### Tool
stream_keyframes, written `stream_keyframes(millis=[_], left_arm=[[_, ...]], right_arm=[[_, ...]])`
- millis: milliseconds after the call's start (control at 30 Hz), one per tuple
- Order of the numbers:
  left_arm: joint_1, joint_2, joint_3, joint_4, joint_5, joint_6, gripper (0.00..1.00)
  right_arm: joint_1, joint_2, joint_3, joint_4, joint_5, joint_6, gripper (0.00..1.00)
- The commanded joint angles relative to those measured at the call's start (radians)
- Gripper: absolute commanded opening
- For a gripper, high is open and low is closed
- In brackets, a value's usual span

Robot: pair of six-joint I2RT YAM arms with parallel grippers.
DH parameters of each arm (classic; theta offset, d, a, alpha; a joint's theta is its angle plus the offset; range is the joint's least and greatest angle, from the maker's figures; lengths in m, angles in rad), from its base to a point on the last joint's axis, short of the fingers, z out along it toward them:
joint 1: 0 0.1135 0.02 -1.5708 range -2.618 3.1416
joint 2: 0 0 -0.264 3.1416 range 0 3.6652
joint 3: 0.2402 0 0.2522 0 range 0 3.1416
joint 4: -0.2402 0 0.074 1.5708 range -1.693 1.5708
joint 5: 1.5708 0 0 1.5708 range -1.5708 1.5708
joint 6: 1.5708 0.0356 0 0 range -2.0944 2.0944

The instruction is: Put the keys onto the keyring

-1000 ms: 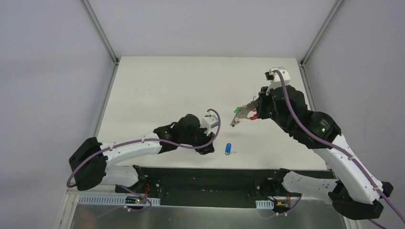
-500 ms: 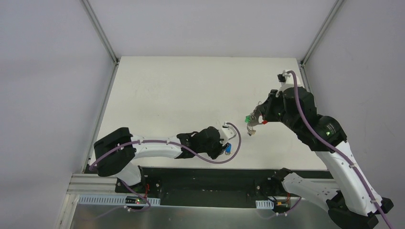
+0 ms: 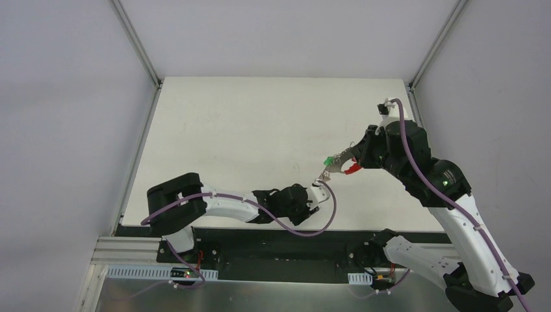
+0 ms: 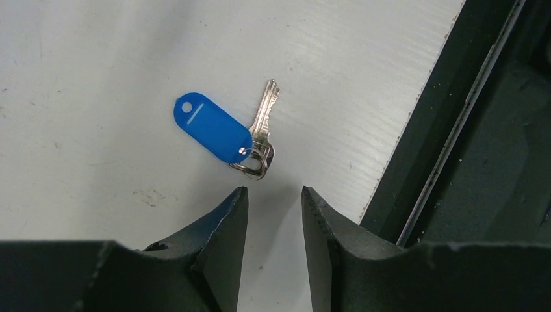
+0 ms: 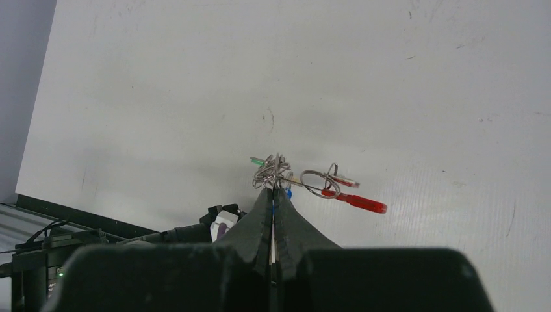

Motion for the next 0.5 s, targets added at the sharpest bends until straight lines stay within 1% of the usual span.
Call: stream_keyframes(millis=[0,267,400,467], left_arm=[[-0.012,0.020,0.041,0.063,-0.029,0.009,0.35],[-0.022,0.076,0.072,0.065,-0.087,0.035,0.35],[-0.023,0.105,0.078,0.078,-0.081,0.035,0.30],[-0.024,0.113,0.080,0.080,-0.079,0.031,0.26]], right_arm=[[-0.008,-0.015,0.003,0.021,-0.022,0.014,0.00],[-0.010,-0.019,-0.005,0.021,-0.033,0.008,0.00],[-0.011,-0.020,-0.007,0.020,-0.037,0.002,0.00],[-0.012,-0.023,-0.008,0.024,-0.039,0.001,0.00]])
